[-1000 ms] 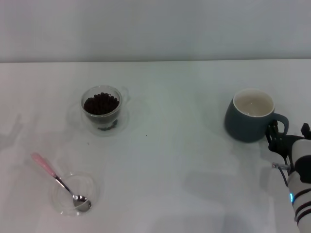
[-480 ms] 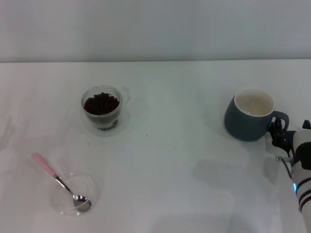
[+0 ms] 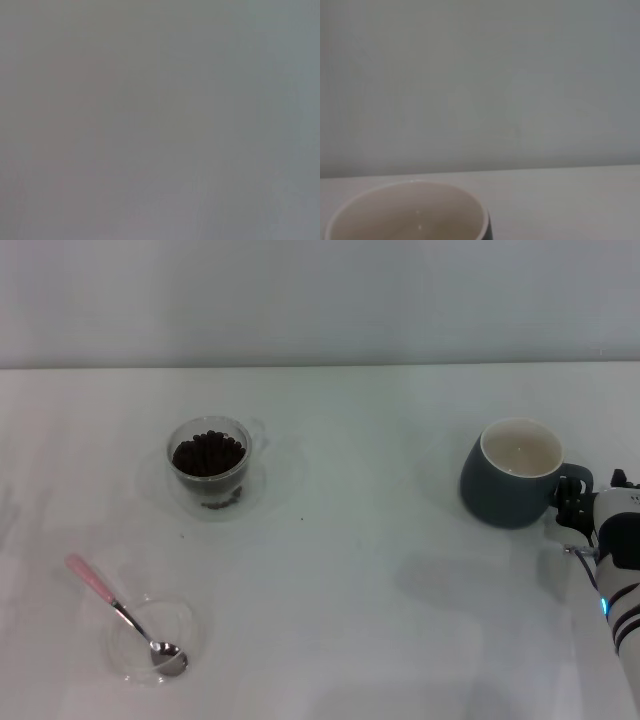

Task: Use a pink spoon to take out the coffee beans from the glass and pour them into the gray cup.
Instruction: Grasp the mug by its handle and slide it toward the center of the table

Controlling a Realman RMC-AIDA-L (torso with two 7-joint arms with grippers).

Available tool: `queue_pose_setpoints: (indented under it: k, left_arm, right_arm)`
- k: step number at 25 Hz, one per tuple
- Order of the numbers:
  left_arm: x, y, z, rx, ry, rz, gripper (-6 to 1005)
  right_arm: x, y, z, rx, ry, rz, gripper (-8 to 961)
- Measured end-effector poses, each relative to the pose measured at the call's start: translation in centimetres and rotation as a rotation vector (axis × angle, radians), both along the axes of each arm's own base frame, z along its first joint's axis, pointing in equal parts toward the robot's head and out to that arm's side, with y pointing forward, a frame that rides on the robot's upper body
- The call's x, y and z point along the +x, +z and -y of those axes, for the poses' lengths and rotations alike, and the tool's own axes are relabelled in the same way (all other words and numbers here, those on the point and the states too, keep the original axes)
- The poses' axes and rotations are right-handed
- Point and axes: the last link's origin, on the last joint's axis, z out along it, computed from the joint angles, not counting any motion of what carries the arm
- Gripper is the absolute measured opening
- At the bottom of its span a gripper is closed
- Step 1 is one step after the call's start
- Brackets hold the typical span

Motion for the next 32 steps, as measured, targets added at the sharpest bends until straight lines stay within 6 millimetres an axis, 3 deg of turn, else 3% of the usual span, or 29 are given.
queue_pose_setpoints:
  k: [11,14,19,32]
  left_arm:
    - [-0.1,0.3,0.0,0.013,0.002,-0.005,878]
    - [-0.1,0.3,0.0,0.013,0.002,-0.005,878]
    - [-0.1,0.4,0.0,0.013,0.002,-0.005,877]
    - [-0.2,0.2,0.2,0.011,0.006,-0.001,877]
  right_arm:
    - [1.2,0.4,-0.7,-0.002,0.09,-0.099,434]
    - [1.5,0.3,-0.8,-0.033,0.115,-0.098,195]
    - [1.0,0.2,-0.9,-0.072,0.178,-0.06,127]
    - [-1.2,-1.8,-0.2,-0.22,0.36,0.004,127]
